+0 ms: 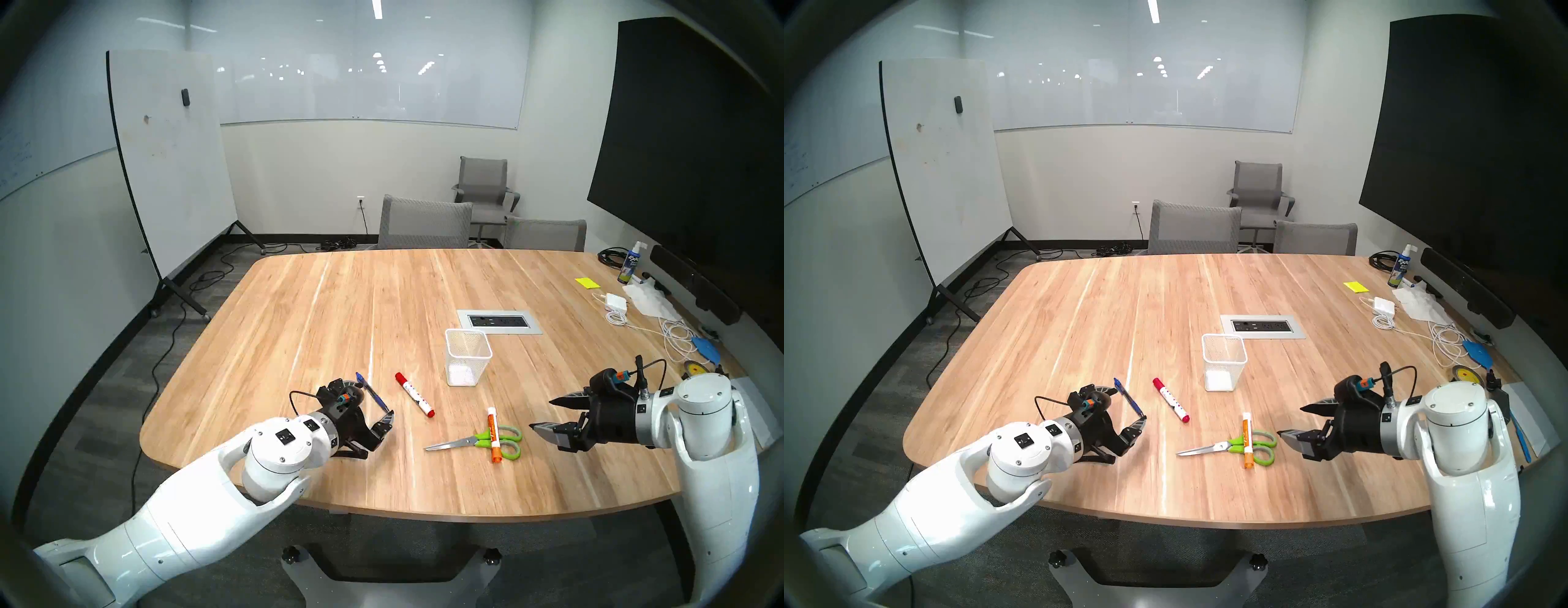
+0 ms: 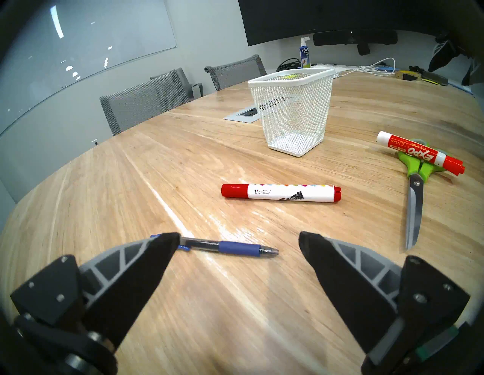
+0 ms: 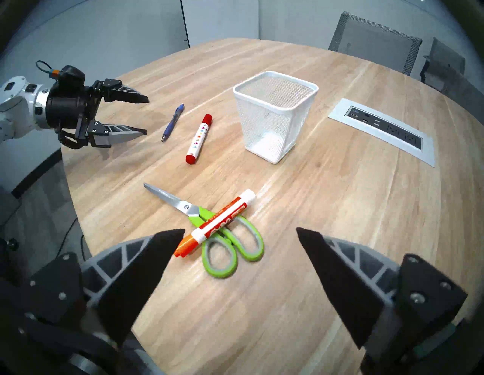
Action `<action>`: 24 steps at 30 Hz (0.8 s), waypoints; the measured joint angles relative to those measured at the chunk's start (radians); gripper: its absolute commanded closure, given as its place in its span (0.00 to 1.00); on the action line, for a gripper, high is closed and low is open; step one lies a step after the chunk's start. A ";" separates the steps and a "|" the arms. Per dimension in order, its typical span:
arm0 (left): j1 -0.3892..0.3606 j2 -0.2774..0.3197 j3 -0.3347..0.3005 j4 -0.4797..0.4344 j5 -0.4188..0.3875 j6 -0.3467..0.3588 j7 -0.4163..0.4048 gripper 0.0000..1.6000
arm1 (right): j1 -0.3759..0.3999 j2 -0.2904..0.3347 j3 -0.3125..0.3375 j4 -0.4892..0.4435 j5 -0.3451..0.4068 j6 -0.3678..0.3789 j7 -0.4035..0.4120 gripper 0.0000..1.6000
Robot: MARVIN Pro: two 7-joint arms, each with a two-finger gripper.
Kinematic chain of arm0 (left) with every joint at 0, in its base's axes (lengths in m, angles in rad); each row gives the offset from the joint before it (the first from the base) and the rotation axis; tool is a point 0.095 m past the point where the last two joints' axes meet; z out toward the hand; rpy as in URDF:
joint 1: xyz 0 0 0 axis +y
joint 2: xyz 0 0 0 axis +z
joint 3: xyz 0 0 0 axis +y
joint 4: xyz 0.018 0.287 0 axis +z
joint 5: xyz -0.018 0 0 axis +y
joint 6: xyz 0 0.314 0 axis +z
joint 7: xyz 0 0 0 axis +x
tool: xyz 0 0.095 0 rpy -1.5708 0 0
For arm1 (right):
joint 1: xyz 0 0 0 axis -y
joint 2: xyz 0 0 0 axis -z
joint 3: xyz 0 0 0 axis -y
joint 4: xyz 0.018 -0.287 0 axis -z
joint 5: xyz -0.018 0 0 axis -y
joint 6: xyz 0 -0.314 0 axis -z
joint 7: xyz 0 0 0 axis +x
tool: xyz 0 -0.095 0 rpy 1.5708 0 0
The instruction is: Place the pen, the marker, and the scissors into the pen holder
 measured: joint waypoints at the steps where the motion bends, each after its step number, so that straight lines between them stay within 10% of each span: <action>1: 0.000 0.000 0.000 0.000 0.000 0.000 0.000 0.00 | -0.005 0.001 -0.007 -0.008 0.004 0.008 -0.008 0.00; 24: 0.000 0.000 0.000 0.000 0.000 0.000 0.000 0.00 | -0.018 -0.053 -0.176 -0.090 -0.006 0.146 -0.186 0.00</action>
